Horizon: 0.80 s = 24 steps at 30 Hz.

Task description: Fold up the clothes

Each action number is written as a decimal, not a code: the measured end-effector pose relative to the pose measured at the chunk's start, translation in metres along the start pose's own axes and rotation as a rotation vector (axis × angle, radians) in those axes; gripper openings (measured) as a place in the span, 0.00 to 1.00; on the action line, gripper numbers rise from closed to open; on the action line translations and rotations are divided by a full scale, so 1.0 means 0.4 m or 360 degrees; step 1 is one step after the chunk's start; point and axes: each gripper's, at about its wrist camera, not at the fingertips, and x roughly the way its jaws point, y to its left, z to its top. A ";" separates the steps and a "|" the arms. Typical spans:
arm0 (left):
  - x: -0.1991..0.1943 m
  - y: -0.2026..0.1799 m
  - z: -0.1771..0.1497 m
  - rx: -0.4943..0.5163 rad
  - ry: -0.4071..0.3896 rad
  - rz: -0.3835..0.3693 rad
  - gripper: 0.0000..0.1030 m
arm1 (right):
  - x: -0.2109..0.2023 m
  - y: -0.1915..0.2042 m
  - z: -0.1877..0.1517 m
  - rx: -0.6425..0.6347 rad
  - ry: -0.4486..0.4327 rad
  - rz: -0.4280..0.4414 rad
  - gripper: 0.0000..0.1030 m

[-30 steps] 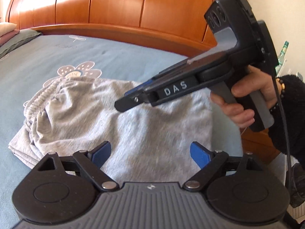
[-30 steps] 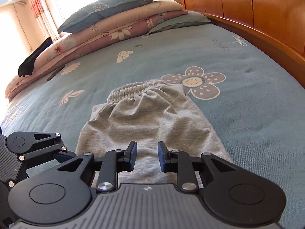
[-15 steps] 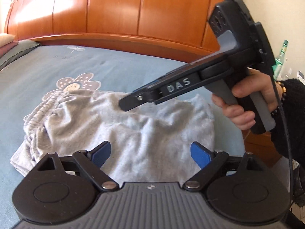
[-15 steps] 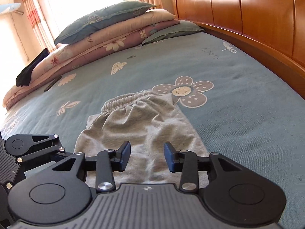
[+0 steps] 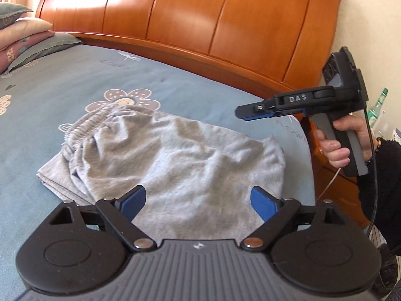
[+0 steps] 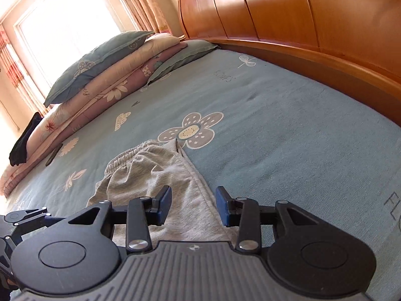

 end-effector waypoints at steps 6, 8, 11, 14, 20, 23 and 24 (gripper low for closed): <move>-0.003 -0.036 -0.045 -0.0006 0.0080 0.0010 0.88 | 0.074 -0.033 -0.058 -0.0008 0.0160 -0.0138 0.32; -0.029 -0.041 -0.060 -0.0002 0.0084 0.0070 0.88 | 0.041 -0.057 -0.046 0.0083 0.0093 -0.0141 0.29; -0.076 -0.032 -0.082 -0.0020 0.0055 0.0084 0.88 | -0.051 -0.078 -0.031 0.0149 -0.0074 -0.0079 0.34; -0.098 -0.024 -0.104 -0.0067 0.0063 0.0110 0.88 | -0.087 -0.090 -0.049 0.0176 -0.0053 0.0010 0.34; -0.114 -0.028 -0.126 -0.0108 0.0104 0.0182 0.88 | -0.081 -0.152 -0.131 0.0328 0.0054 -0.0111 0.25; -0.132 -0.033 -0.131 -0.0109 0.0079 0.0190 0.88 | -0.150 -0.160 -0.125 0.0400 -0.0131 -0.0108 0.33; -0.135 -0.033 -0.133 -0.0120 0.0074 0.0191 0.88 | -0.162 -0.156 -0.120 0.0369 -0.0158 -0.0139 0.33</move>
